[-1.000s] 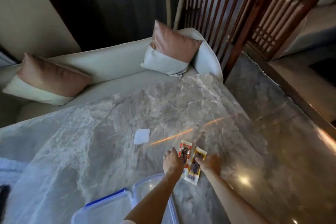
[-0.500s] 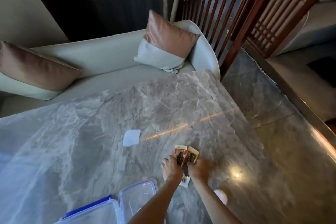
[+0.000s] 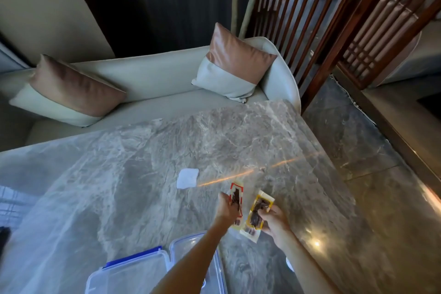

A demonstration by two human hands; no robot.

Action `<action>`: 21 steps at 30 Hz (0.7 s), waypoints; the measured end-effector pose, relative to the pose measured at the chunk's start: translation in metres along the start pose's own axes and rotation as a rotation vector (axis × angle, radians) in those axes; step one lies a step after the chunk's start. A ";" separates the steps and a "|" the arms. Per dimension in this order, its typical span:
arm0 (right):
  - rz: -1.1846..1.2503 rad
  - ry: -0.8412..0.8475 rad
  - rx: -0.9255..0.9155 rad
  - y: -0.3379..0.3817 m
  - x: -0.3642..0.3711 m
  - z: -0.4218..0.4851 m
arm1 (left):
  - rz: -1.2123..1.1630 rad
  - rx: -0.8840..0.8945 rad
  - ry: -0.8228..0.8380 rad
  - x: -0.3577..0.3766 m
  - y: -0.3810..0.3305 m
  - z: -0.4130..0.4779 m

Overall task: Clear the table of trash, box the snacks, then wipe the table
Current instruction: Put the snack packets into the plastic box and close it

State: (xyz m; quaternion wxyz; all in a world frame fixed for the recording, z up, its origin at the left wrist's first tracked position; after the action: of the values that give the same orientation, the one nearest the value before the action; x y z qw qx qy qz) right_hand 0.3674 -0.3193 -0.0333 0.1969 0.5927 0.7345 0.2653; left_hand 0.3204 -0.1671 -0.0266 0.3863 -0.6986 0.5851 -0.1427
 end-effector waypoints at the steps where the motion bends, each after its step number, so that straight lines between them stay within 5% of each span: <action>1: 0.038 0.055 -0.005 0.007 0.004 -0.005 | -0.061 0.026 -0.019 -0.010 -0.002 -0.004; 9: 0.191 0.442 -0.138 0.039 0.102 -0.075 | -0.458 0.274 -0.139 -0.148 0.012 -0.091; 21: -0.167 0.624 -0.190 -0.044 0.276 -0.217 | -0.139 0.268 -0.089 -0.303 0.088 -0.238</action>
State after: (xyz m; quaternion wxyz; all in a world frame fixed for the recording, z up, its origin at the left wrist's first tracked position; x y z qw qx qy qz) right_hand 0.1415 -0.0910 0.1159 0.0378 0.3998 0.7772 0.4844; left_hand 0.0202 0.0235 0.1449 0.4909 -0.6852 0.4935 -0.2146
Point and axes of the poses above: each hand's wrist, its own z-axis towards the middle knuckle, its own x-axis out of the palm, y = z × x, the point moved 2 cm from there along z, towards the middle knuckle, and after that the axes turned 3 degrees about y, right-handed, at the moved point
